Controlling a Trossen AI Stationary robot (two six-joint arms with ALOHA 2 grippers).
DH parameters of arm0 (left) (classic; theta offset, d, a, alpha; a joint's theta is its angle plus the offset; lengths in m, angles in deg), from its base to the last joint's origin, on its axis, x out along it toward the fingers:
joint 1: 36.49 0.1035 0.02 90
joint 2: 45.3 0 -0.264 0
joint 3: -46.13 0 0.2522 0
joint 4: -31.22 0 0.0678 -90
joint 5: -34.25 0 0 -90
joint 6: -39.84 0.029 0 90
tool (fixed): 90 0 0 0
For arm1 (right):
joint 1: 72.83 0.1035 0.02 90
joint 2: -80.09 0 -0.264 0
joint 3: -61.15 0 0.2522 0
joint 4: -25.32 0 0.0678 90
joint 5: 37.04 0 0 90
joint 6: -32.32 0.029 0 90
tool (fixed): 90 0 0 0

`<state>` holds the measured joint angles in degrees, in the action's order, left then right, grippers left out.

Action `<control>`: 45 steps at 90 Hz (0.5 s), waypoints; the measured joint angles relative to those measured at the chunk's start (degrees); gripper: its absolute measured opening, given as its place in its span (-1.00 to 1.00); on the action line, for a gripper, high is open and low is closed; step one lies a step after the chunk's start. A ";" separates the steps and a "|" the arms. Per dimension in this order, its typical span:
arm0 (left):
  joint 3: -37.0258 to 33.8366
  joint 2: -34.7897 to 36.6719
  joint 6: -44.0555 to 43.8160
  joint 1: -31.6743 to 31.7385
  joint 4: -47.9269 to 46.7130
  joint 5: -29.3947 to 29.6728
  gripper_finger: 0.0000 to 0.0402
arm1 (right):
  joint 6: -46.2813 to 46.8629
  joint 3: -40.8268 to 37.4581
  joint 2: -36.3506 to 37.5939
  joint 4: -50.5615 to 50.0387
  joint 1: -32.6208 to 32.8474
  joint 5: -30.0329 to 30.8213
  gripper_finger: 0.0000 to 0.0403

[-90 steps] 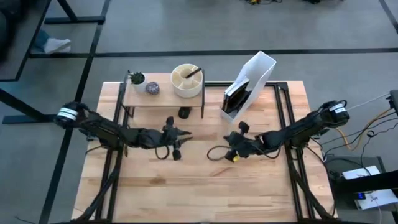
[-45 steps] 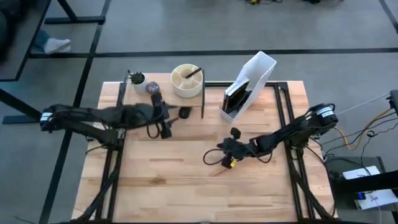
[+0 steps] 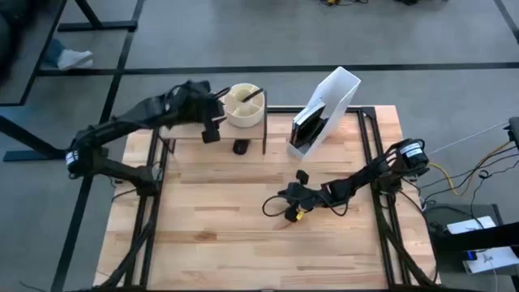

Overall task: Stock shelves
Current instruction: Remove the white pen organizer from the shelf

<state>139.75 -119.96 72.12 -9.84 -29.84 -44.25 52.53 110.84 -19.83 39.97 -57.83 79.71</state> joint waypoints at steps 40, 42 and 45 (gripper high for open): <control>12.51 -13.23 11.44 4.48 -10.30 -0.12 -0.14 | 3.23 4.20 -7.76 0.11 1.01 -0.33 -1.00; 12.46 -13.62 12.06 4.59 -10.34 -0.14 -0.14 | 3.23 4.72 -8.35 0.00 1.01 -0.27 -1.00; 12.41 -14.34 12.73 4.62 -10.62 -0.12 -0.14 | 3.21 5.71 -9.24 0.11 1.01 -0.20 -1.00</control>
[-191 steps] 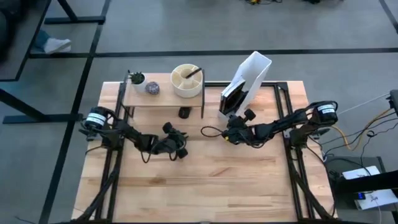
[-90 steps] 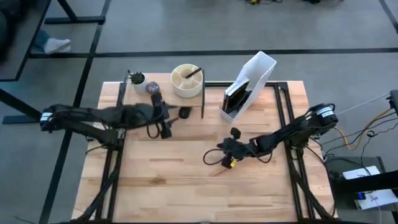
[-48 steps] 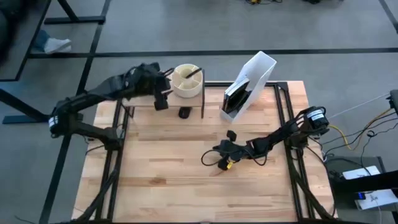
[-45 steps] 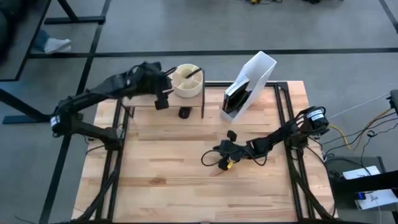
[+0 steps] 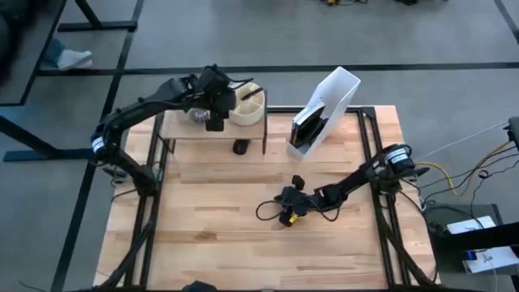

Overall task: Stock shelves
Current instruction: Remove the white pen organizer from the shelf

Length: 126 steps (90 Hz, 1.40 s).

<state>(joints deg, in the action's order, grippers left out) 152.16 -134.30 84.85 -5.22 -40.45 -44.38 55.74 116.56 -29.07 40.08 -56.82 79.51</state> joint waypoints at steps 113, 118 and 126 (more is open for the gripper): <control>-0.49 -1.53 -4.18 -2.71 -4.50 0.23 -0.99 | -4.53 6.82 -4.94 -0.12 -0.04 -1.54 -1.00; -0.49 -1.20 -4.67 -3.83 -5.68 0.18 -0.99 | -4.53 6.82 -4.94 -0.12 -0.04 -1.54 -1.00; -0.49 -0.85 -6.35 -5.81 -7.32 0.11 -1.00 | -4.53 6.82 -4.94 -0.13 -0.04 -1.54 -1.00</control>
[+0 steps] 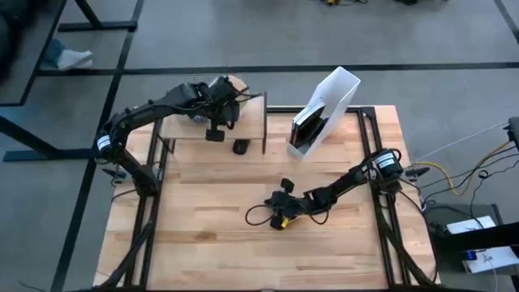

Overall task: Stock shelves
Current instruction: Remove the white pen organizer from the shelf

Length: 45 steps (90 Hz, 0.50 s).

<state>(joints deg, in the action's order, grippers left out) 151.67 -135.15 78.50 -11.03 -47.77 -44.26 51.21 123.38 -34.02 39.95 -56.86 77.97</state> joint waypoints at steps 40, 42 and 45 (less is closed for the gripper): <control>0.02 5.78 -17.02 -18.61 -10.35 -1.10 -1.00 | 0.66 0.90 0.00 -0.21 -0.04 -0.02 -1.00; 0.02 6.08 -18.49 -19.66 -10.88 -1.76 -1.00 | 0.65 1.12 0.00 -0.19 -0.04 -0.02 -1.00; -0.02 6.58 -20.73 -21.19 -11.48 -2.82 -1.00 | 0.63 1.48 0.00 -0.17 -0.03 -0.02 -1.00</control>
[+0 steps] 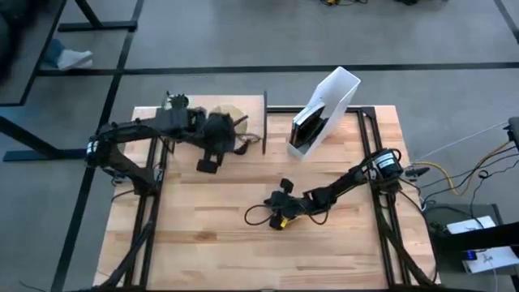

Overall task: Stock shelves
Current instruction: Remove the white pen organizer from the shelf

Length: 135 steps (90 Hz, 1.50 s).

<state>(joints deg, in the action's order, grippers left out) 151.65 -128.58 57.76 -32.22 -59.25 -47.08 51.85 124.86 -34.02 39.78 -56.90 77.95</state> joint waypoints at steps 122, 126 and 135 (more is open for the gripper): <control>-34.58 -0.18 -83.25 -65.82 30.70 5.93 -1.00 | -12.48 8.64 -0.51 7.31 -0.48 -6.95 -0.96; -34.37 -0.95 -85.35 -67.47 30.86 6.23 -1.00 | -13.74 11.04 -1.28 7.19 -0.39 -7.17 -0.92; -33.96 -2.46 -89.97 -70.85 31.38 6.20 -1.00 | -15.59 17.61 -4.17 7.00 -0.29 -8.92 -0.79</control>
<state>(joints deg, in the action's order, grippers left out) 117.69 -131.03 -32.21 -103.07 -27.87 -40.88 36.26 142.47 -38.19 46.78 -57.19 69.03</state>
